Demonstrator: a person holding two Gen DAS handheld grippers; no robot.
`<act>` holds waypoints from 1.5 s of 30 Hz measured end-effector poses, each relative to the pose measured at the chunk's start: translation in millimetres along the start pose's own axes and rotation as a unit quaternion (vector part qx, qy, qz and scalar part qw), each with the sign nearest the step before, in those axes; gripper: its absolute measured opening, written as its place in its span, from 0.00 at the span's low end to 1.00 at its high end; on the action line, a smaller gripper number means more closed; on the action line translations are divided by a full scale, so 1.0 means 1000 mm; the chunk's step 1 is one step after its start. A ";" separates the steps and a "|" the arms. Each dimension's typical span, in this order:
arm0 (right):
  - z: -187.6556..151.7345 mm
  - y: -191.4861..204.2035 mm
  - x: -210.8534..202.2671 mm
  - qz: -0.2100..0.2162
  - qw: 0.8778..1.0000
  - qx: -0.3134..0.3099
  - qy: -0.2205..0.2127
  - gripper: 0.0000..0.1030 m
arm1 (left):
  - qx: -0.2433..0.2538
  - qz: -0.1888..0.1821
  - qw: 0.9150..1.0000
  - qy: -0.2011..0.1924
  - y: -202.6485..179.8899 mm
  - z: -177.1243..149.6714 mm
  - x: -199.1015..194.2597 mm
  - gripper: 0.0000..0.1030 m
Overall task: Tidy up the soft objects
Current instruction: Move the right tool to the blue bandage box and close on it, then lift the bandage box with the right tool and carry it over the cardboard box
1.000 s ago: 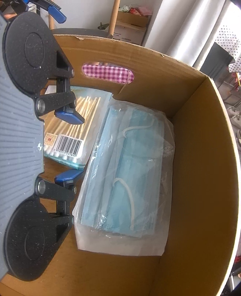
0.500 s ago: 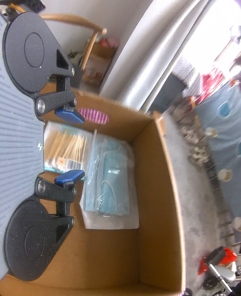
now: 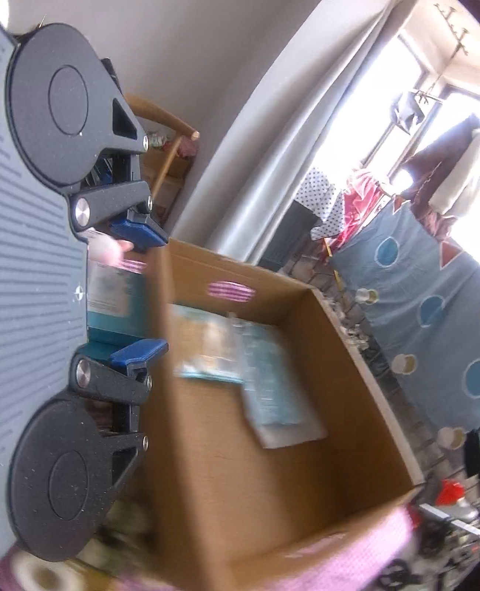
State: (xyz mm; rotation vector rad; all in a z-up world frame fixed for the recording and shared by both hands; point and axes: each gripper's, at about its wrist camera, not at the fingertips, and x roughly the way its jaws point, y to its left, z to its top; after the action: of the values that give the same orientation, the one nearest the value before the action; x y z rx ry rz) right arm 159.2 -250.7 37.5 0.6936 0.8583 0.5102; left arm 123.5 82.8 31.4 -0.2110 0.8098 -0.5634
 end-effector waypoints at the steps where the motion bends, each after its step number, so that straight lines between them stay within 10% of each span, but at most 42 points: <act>1: -0.011 -0.001 0.004 0.002 1.000 0.004 0.000 0.57 | 0.005 -0.002 1.000 0.010 -0.003 -0.004 0.005 0.99; 23: -0.053 0.007 0.084 -0.076 0.995 -0.038 0.045 0.47 | 0.135 0.075 0.985 0.077 -0.044 -0.040 0.064 0.99; 45: -0.059 0.013 0.079 -0.070 0.995 -0.050 0.046 0.47 | 0.142 0.083 0.984 0.070 -0.059 -0.044 0.063 1.00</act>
State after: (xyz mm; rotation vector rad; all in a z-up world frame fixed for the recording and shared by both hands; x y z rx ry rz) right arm 154.0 -170.3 -20.3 0.5176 0.9534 0.4580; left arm 103.2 -0.1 -14.8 0.1595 0.8623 -0.5330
